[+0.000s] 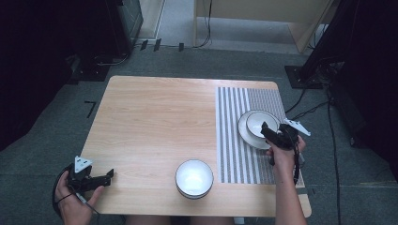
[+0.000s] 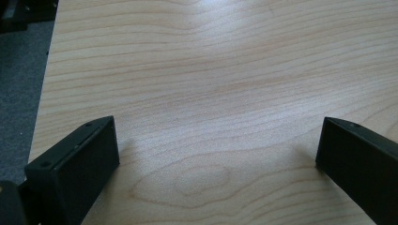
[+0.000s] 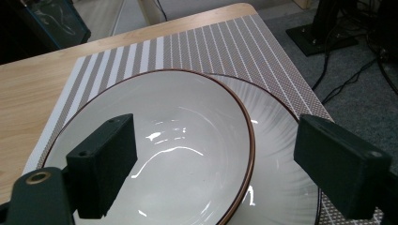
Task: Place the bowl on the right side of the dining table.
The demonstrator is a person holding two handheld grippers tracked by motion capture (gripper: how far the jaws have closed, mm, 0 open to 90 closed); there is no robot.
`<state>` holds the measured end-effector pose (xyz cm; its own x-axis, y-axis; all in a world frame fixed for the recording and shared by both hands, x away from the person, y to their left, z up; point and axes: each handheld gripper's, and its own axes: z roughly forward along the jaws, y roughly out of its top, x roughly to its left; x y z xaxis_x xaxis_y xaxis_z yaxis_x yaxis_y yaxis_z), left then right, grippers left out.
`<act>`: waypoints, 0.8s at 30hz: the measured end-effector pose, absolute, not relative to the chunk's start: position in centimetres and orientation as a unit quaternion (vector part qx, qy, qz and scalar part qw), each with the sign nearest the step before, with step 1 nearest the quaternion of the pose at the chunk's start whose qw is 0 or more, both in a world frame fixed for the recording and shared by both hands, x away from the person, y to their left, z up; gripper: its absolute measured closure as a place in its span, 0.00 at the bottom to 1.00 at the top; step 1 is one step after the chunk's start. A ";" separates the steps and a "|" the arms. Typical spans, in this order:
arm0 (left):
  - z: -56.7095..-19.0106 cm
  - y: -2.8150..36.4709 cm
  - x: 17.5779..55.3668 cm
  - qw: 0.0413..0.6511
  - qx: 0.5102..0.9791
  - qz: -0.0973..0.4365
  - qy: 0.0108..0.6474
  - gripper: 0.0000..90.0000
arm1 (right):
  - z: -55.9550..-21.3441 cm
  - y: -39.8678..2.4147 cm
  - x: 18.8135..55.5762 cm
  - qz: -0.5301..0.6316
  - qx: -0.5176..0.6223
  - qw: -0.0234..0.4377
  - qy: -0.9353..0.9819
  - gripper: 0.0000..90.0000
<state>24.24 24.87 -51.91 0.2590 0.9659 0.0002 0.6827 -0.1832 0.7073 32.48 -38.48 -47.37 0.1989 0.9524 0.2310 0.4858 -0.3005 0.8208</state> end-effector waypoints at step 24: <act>-51.9 24.9 24.2 0.303 0.733 0.233 0.562 0.00 | -46.5 -37.3 30.6 0.412 0.663 0.334 0.529 0.00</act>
